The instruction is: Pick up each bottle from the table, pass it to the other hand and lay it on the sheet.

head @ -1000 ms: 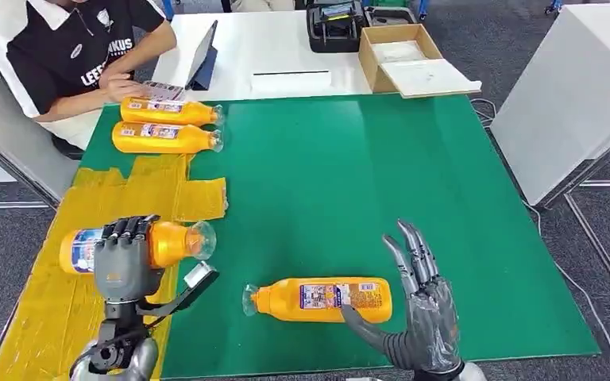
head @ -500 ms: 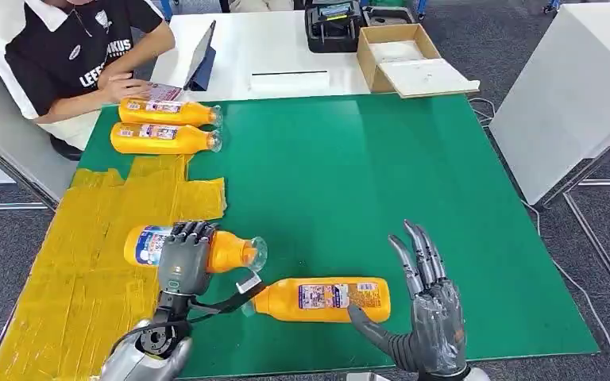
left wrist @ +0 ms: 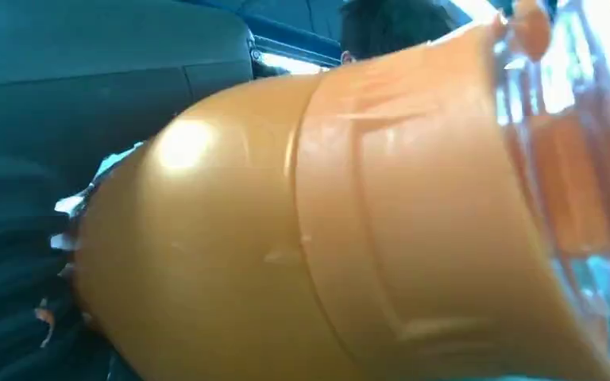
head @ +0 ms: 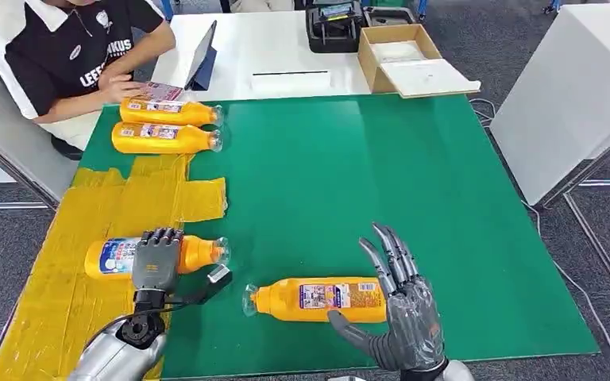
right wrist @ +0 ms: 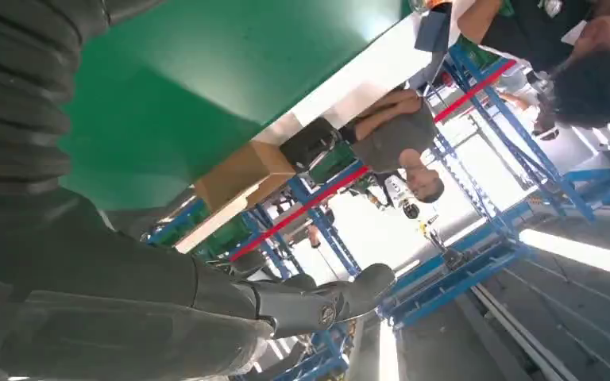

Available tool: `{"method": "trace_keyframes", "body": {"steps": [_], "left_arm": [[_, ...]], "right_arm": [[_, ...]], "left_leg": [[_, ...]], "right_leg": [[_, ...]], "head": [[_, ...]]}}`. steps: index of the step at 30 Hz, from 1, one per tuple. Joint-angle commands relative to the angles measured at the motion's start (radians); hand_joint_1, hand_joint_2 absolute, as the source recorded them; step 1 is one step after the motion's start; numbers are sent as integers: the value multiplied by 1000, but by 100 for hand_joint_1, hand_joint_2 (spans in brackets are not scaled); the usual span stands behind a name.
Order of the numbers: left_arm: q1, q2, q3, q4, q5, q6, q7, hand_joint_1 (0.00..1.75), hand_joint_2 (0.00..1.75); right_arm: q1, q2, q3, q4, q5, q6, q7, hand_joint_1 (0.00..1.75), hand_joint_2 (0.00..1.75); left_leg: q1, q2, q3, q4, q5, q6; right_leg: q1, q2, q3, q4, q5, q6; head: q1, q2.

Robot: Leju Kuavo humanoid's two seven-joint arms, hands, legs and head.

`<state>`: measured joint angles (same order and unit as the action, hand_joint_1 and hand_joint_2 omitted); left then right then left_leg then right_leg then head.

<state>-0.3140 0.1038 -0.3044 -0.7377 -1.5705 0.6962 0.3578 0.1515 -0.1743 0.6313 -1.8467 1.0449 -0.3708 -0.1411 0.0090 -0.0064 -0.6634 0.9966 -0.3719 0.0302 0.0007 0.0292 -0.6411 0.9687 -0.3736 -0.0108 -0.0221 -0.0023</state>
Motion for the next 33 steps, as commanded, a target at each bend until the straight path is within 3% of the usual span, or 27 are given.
{"method": "trace_keyframes", "body": {"steps": [1,10,22,26,28,29,33], "left_arm": [[-75,-14,-58,166,0,2,-17,0,175],[-142,-112,-32,222,3,-23,-76,0,175],[-122,-132,43,209,17,-28,-126,0,175],[-29,-183,182,43,100,-64,-269,0,175],[53,-207,203,-157,217,-96,-369,0,175],[91,-209,194,-265,254,-122,-386,0,175],[197,-207,160,-547,403,-211,-424,0,175]], "right_arm": [[-19,-17,8,46,-8,7,8,0,175],[15,-16,-53,-24,12,37,53,0,175],[25,-20,-42,-13,38,53,72,0,175],[51,-27,-24,-11,128,171,193,0,175],[51,-23,-18,4,168,240,271,0,175],[46,-23,-23,16,161,270,296,0,0],[38,-16,-57,82,127,333,313,0,0]], "left_leg": [[-1,0,5,-1,-2,-1],[-2,-4,4,0,-1,0],[-2,-1,8,1,-3,1],[-2,0,7,0,-3,2],[-2,0,6,0,-3,3],[-3,0,8,0,-4,2],[-1,2,4,2,-4,2]], "right_leg": [[-1,-2,5,-1,-1,1],[-1,-6,5,0,-1,0],[-2,-4,9,1,-3,1],[-2,-3,7,0,-3,1],[-2,-3,7,0,-2,1],[-2,-3,8,0,-4,1],[-1,-1,4,0,-2,1]], "head": [[0,0],[0,0],[0,0],[0,0],[0,0],[0,0],[0,0]]}}
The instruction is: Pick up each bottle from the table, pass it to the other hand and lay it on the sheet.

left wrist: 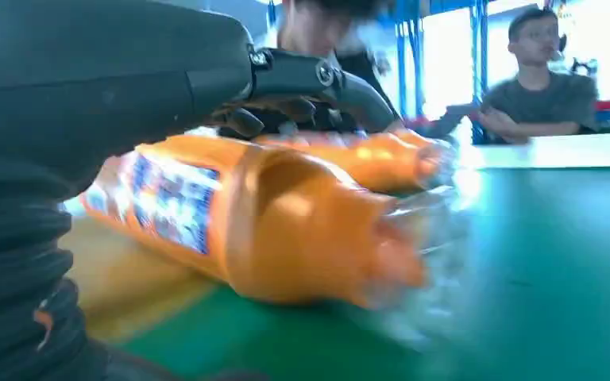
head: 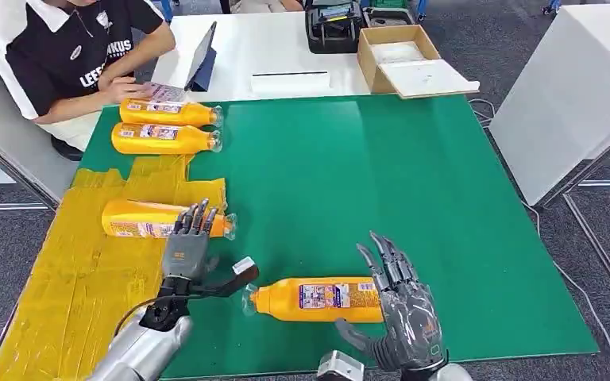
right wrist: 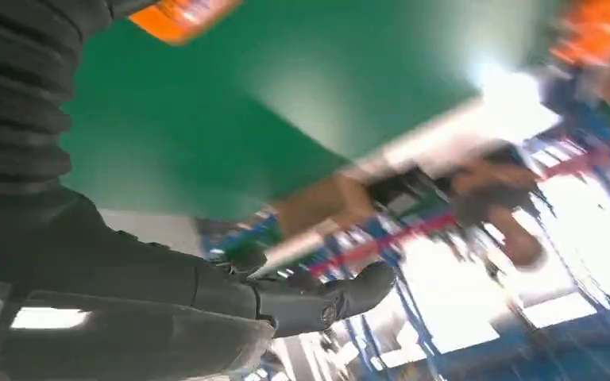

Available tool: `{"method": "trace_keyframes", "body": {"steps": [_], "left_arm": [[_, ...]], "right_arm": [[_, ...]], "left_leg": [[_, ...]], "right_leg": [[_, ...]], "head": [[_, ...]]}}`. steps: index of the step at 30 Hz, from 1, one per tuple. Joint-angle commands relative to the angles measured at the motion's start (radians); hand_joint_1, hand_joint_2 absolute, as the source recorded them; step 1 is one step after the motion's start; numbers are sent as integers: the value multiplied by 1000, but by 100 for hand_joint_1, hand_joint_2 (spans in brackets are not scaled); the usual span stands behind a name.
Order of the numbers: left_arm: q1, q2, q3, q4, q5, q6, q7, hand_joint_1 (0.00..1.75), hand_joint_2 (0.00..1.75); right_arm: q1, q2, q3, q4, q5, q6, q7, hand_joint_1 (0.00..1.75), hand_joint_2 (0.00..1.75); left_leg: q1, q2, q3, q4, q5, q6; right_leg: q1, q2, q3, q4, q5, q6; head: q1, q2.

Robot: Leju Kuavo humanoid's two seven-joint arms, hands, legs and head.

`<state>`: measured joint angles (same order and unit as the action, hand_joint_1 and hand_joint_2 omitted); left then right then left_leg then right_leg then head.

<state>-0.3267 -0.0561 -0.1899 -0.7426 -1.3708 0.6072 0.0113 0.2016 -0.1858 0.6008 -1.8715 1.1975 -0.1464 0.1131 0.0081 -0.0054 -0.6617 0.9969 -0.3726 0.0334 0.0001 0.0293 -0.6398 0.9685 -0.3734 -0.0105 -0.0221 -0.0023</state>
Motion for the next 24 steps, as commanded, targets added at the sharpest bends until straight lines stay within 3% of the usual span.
{"method": "trace_keyframes", "body": {"steps": [1,8,15,16,24], "left_arm": [[214,-46,43,-554,216,-127,-83,0,175],[257,-73,24,-645,393,-154,-190,0,175],[252,-93,25,-579,468,-104,-233,0,175],[250,-97,24,-578,468,-105,-233,0,175],[249,-98,7,-578,488,-100,-258,0,175]], "right_arm": [[-14,-5,-29,113,-26,109,58,0,0],[-42,19,-87,160,-30,163,75,0,0],[-47,45,-103,286,32,175,106,0,0],[-52,48,-110,301,23,179,111,0,175],[-143,13,-108,479,25,166,106,0,175]], "left_leg": [[-1,1,4,2,-4,-1],[-2,1,5,1,-5,-1],[-1,0,7,-1,-4,0],[-1,1,7,-1,-5,0],[-2,0,7,-1,-4,0]], "right_leg": [[0,-2,5,1,-4,1],[-1,-2,6,1,-4,1],[-1,-2,7,-1,-4,1],[-1,-2,8,-1,-4,1],[-1,-3,8,-1,-4,2]], "head": [[0,0],[0,0],[0,0],[0,0],[0,0]]}}
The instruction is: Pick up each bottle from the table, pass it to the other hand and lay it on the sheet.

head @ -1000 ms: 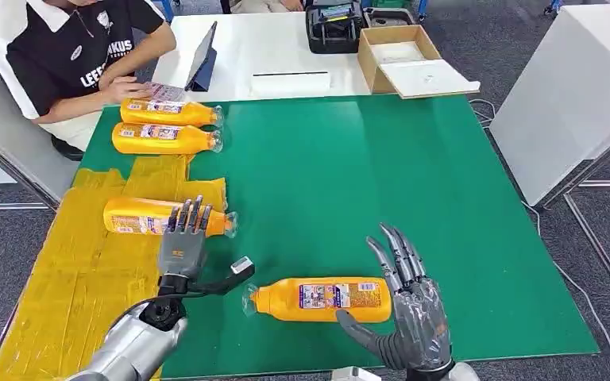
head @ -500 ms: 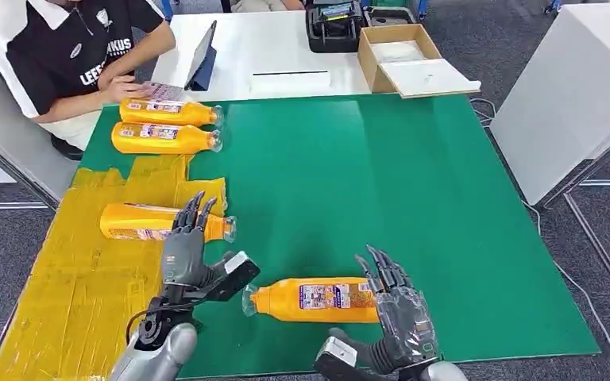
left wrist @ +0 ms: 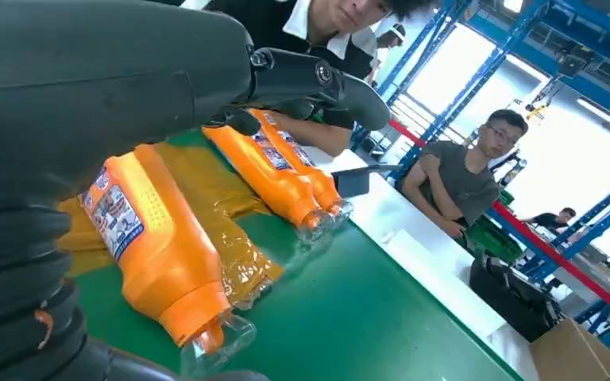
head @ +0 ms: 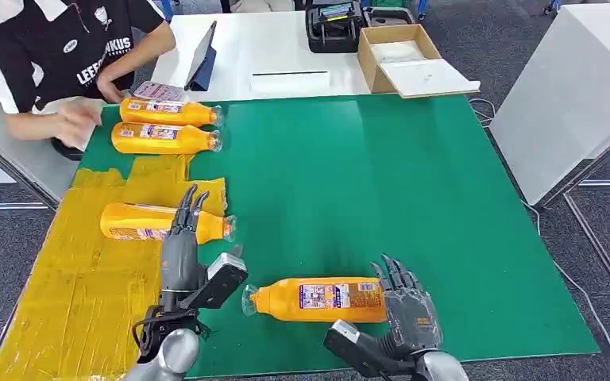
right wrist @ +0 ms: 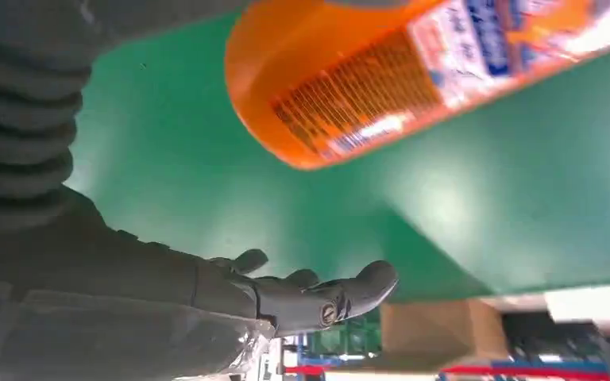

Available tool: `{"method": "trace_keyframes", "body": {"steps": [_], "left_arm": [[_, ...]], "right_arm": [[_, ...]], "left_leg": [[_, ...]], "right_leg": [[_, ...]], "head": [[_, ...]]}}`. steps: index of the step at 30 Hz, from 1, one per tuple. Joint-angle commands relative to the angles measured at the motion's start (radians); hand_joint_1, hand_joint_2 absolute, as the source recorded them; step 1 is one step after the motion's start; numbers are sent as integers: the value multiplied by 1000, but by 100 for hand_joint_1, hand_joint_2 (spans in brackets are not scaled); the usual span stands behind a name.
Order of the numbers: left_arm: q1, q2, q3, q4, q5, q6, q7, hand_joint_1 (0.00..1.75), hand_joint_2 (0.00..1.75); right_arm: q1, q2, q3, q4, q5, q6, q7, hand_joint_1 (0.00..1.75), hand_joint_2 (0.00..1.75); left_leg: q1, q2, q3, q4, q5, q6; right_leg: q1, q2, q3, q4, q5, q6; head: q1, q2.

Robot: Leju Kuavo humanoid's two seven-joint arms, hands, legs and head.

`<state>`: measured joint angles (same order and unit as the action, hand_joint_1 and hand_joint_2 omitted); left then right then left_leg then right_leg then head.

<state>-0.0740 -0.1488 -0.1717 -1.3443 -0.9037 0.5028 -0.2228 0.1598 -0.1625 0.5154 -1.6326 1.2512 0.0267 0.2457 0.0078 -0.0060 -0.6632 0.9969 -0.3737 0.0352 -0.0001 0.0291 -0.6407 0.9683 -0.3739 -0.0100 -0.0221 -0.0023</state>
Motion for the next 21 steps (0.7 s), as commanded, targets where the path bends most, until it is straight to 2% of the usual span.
{"method": "trace_keyframes", "body": {"steps": [1,5,10,16,20,21], "left_arm": [[-3,-5,-13,21,21,4,-24,0,175],[-2,-7,-11,18,23,5,-23,0,175],[8,-14,6,8,21,13,-22,0,175],[12,-15,8,6,20,14,-24,0,175],[17,-19,30,7,12,36,-25,0,175],[15,-18,32,14,12,37,-26,0,175]], "right_arm": [[-109,-8,-26,250,-30,-9,-31,0,175],[-116,-11,-19,248,-24,-9,-34,0,175],[-173,11,14,288,110,-51,-57,0,175],[-176,17,13,291,121,-54,-59,0,175],[-219,39,50,285,258,-101,-32,0,175],[-221,42,51,270,260,-102,-33,0,175]], "left_leg": [[0,1,5,-1,-2,-1],[-1,1,7,0,-3,-2],[-1,3,5,0,-2,-2],[-1,1,6,0,-2,-2],[-1,3,8,1,-4,-2],[-1,3,3,0,-2,-1]], "right_leg": [[0,-1,5,-1,-1,1],[-1,-2,7,0,-3,1],[-1,1,5,0,-2,0],[-1,-2,5,0,-2,0],[-1,0,7,1,-3,1],[0,1,3,0,-1,0]], "head": [[0,0],[0,0],[0,0],[0,0],[0,0],[0,0]]}}
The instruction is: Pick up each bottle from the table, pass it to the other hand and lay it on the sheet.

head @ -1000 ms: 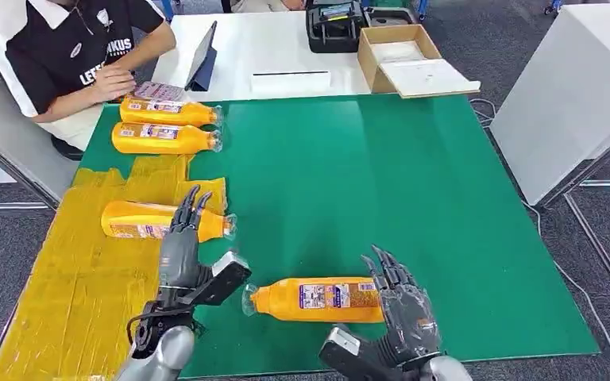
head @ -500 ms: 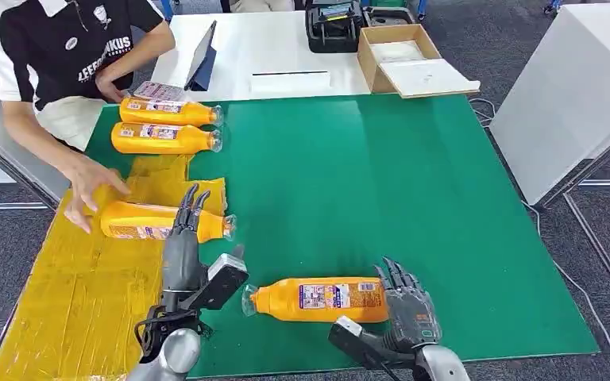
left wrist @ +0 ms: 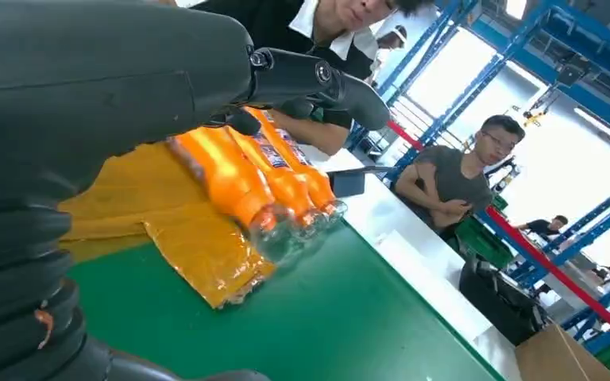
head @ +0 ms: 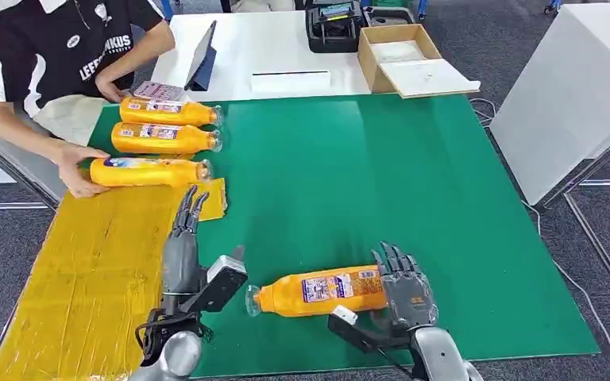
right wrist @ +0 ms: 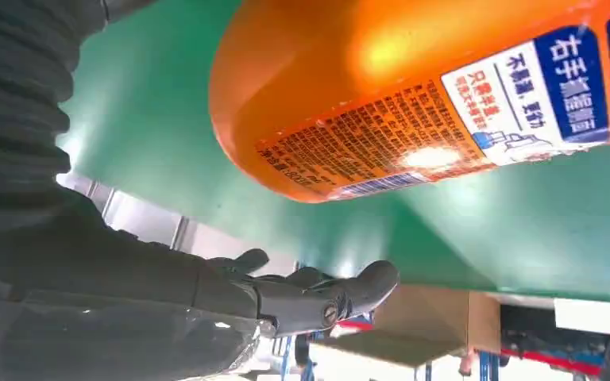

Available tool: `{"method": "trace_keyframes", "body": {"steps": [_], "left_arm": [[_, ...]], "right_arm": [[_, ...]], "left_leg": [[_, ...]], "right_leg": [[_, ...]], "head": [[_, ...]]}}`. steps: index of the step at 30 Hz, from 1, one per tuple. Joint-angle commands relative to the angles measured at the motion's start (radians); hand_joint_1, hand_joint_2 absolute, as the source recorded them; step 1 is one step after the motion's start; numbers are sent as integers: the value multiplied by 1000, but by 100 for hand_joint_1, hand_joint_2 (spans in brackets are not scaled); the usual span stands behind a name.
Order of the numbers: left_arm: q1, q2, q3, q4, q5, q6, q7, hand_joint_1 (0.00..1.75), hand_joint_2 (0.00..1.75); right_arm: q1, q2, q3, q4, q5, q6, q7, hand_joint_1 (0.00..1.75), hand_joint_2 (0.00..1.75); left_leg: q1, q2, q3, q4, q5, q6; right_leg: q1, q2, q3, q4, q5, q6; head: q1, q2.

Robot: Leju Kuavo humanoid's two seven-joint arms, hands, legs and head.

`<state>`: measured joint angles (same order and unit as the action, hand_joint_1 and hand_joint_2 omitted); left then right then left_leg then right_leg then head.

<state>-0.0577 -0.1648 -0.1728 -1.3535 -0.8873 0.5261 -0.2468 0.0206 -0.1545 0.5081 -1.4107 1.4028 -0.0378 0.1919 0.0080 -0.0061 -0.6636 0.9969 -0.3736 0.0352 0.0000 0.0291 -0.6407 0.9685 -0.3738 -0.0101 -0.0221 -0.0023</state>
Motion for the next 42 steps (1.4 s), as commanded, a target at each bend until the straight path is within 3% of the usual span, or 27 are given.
{"method": "trace_keyframes", "body": {"steps": [1,5,11,19,25,30,37,42], "left_arm": [[-7,-3,35,36,-6,21,-4,0,175],[-15,-4,38,63,-6,40,-14,0,175],[-44,-8,14,86,1,43,-18,0,175],[-57,-8,9,94,5,38,-17,0,175],[-94,-7,-8,119,27,37,-15,0,175],[-95,-7,-10,119,28,37,-15,0,175],[-116,-8,-17,136,45,53,-6,0,175],[-143,-14,-20,155,48,51,0,0,175]], "right_arm": [[-85,34,67,24,111,-42,10,0,175],[-75,39,75,-26,98,-24,-16,0,175],[-164,56,101,87,26,9,-86,0,175],[-190,45,119,101,10,7,-99,0,175],[-320,52,156,300,-148,115,-154,0,175],[-325,52,157,313,-154,112,-157,0,175],[-479,83,196,619,-267,197,-177,0,175],[-525,97,207,723,-305,222,-199,0,175]], "left_leg": [[-1,4,5,0,-3,-2],[-2,1,7,0,-3,-2],[-1,2,7,1,-3,-2],[-1,1,6,0,-1,-2],[-2,1,8,0,-1,-2],[-1,1,7,0,-1,-2],[-1,2,7,0,1,-4],[-1,-1,7,0,2,-4]], "right_leg": [[-1,1,4,0,-2,0],[-1,-2,6,1,-3,0],[-1,-1,6,1,-3,1],[-1,-2,5,0,-2,0],[-1,-2,7,0,-2,1],[0,-2,6,-1,-2,0],[-1,-1,6,0,-1,1],[-1,-3,6,0,-1,1]], "head": [[0,0],[0,0],[0,0],[0,0],[0,0],[0,0],[0,0],[0,0]]}}
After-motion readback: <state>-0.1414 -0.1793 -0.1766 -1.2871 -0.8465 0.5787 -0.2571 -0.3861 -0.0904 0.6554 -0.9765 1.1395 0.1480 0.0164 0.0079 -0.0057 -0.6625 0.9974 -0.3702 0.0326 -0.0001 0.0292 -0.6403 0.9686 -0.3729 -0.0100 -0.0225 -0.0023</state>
